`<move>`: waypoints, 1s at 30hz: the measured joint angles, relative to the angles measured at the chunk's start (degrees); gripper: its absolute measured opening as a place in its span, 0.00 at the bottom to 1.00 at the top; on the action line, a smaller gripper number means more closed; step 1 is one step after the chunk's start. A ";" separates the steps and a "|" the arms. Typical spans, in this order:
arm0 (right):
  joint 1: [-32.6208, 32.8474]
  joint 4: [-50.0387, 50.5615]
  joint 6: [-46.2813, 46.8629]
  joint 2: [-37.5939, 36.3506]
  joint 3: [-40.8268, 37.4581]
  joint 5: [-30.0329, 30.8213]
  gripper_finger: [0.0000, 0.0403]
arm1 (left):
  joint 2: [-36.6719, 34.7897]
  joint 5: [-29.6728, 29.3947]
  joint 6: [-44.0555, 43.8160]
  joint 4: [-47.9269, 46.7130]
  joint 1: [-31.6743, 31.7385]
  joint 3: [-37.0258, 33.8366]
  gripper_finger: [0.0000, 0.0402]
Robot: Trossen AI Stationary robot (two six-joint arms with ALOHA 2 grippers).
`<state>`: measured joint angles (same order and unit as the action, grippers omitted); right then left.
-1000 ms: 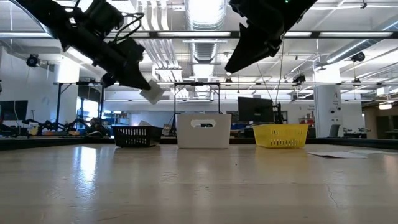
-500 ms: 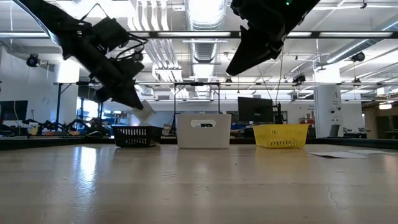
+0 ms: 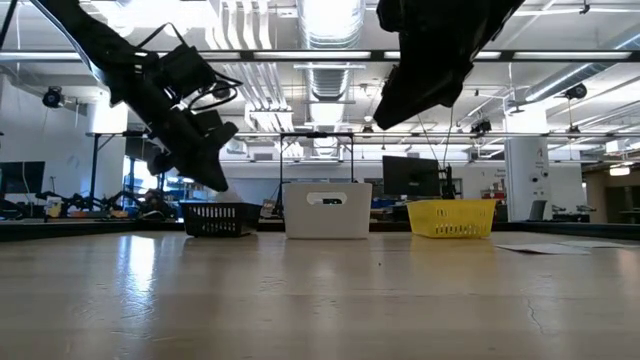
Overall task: Pick & Place First Aid Supplies
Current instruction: Put the towelette pack into the black basket, then put the blue bandage into the white bin
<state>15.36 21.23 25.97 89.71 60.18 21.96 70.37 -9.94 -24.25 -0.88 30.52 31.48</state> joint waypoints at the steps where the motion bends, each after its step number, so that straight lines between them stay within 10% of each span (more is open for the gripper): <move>1: 0.28 0.02 0.01 0.00 -0.06 0.01 0.31 | 0.00 -0.84 0.11 -0.08 0.04 0.00 0.08; 11: 2.05 0.23 0.28 0.00 -1.22 -0.01 0.25 | -0.02 -3.59 4.31 -0.13 0.27 2.16 0.25; 30: 7.68 16.24 16.95 0.00 -2.68 0.55 0.07 | -0.03 4.48 14.62 2.70 -12.74 9.55 0.24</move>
<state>23.04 37.47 42.92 89.71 57.50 22.50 70.34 -5.46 -9.64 1.82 17.78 41.04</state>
